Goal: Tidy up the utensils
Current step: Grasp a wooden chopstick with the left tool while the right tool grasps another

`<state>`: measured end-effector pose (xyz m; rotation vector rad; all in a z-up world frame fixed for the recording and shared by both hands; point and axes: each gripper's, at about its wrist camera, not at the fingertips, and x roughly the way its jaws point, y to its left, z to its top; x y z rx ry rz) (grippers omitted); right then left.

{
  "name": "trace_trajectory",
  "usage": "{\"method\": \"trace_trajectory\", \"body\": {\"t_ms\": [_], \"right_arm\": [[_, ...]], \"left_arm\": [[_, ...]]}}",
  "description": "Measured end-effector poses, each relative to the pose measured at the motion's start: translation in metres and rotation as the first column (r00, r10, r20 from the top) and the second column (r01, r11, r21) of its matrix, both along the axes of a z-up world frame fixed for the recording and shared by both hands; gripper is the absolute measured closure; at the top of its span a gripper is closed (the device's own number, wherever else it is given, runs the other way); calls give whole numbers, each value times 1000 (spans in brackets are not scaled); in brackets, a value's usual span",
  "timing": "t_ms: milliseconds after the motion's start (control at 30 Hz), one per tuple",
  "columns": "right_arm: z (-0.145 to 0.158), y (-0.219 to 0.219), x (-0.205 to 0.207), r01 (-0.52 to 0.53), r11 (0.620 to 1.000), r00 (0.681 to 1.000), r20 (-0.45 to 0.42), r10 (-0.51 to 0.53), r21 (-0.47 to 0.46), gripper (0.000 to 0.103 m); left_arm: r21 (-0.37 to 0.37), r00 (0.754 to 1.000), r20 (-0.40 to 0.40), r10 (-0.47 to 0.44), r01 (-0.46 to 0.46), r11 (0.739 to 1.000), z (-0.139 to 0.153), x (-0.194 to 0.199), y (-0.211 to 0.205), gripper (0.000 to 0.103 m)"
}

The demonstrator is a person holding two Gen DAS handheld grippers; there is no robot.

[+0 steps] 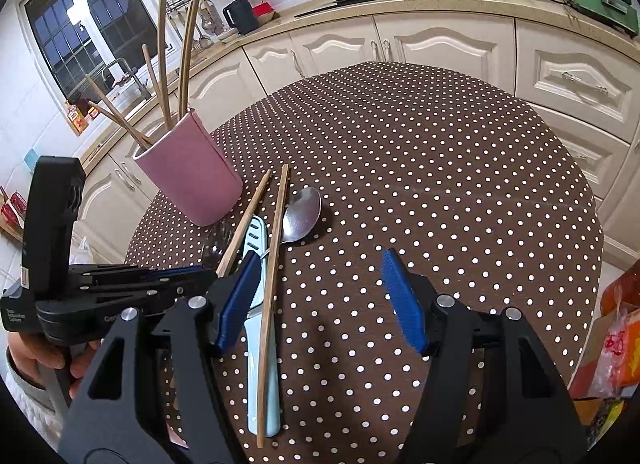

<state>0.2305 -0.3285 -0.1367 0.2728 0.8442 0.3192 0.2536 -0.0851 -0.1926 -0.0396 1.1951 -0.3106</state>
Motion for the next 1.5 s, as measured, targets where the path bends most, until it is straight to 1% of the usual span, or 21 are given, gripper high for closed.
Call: {"method": "trace_trajectory", "body": {"t_ms": [233,333,467,533,600,633,700,767,800,900,1133,1300,1500], "right_arm": [[0,1,7,-13,1000,1000,-10,13,-1,40],[0,2,8,-19,1000,1000,-13,19,-7,40],[-1,4,13,-26,1000,999,-19,26,-5,40],[-2,5,13,-29,1000,999,-20,29,-8,40],[-2,5,14,-31,999,999,-20,30,-9,40],[-2,4,15,-30,1000,999,-22,29,-10,40],[-4,5,18,-29,1000,999,-26,29,-8,40],[-5,7,20,-34,999,999,-27,34,-4,40],[-5,9,20,-38,999,999,-26,38,-6,40],[-5,12,20,-45,999,999,-28,44,-13,40],[-5,13,22,-46,999,999,-31,45,-24,40],[-6,12,24,-47,998,998,-37,46,-28,40],[4,24,27,-68,997,997,-33,66,-48,40]], "left_arm": [[4,1000,-2,13,-13,1000,1,11,2,89],[-8,1000,-8,19,-19,1000,1,16,6,89],[1,1000,-6,22,-22,1000,2,20,2,89],[-24,1000,-9,15,-15,1000,5,18,4,89],[-38,999,16,29,-28,999,10,15,7,89],[-34,999,27,31,-30,999,13,14,8,89],[1,999,37,16,-16,1000,15,14,6,89],[25,1000,27,4,-5,1000,12,14,6,90],[26,1000,23,0,-1,1000,11,14,5,90],[48,1000,-2,-11,11,999,2,19,-2,94],[46,1000,-18,-6,7,999,-8,26,-7,96],[21,1000,-10,9,-9,1000,-10,28,-6,98],[-48,997,66,27,-24,999,10,9,10,98]]}}
